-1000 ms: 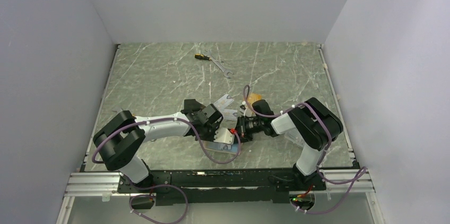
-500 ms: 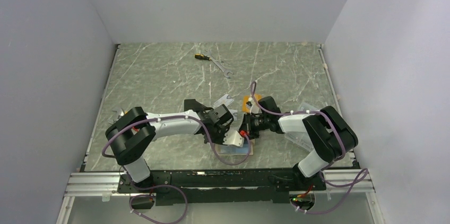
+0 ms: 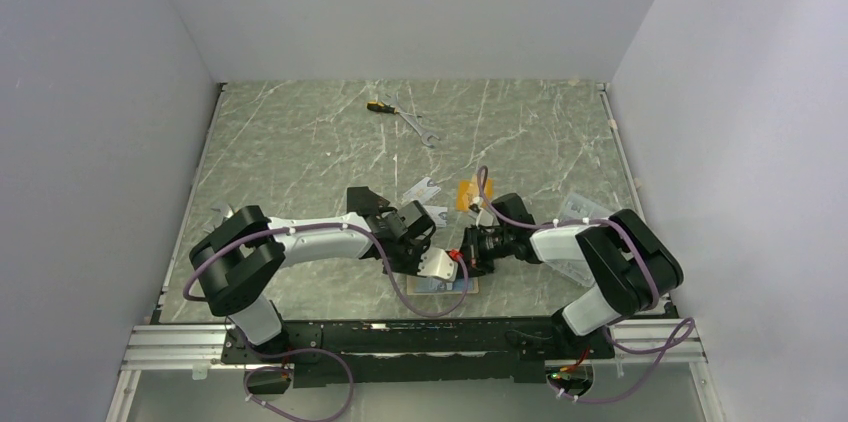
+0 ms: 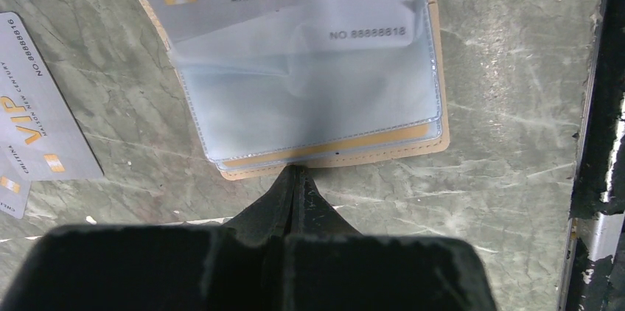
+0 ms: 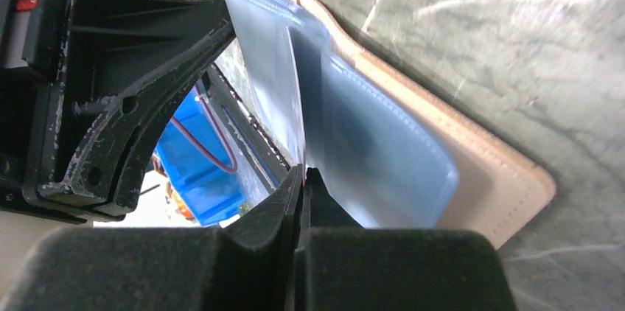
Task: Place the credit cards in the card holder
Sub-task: Insert the credit card into the card holder.
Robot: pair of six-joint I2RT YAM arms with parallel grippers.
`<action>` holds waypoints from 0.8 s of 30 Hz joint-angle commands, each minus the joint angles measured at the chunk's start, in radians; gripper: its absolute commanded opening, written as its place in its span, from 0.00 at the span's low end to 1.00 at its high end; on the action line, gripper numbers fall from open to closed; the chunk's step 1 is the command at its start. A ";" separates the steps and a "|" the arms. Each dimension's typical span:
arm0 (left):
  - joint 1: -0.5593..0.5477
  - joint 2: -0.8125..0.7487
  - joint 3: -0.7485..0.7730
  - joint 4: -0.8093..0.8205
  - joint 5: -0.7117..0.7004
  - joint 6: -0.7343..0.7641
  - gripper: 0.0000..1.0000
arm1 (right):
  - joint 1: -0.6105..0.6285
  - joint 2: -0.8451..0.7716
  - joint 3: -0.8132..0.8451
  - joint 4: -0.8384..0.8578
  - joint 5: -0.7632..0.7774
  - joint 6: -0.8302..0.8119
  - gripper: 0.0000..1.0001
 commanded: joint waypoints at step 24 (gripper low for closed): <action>-0.017 0.001 -0.047 -0.041 0.033 0.020 0.00 | 0.069 0.126 0.073 0.052 0.082 0.068 0.03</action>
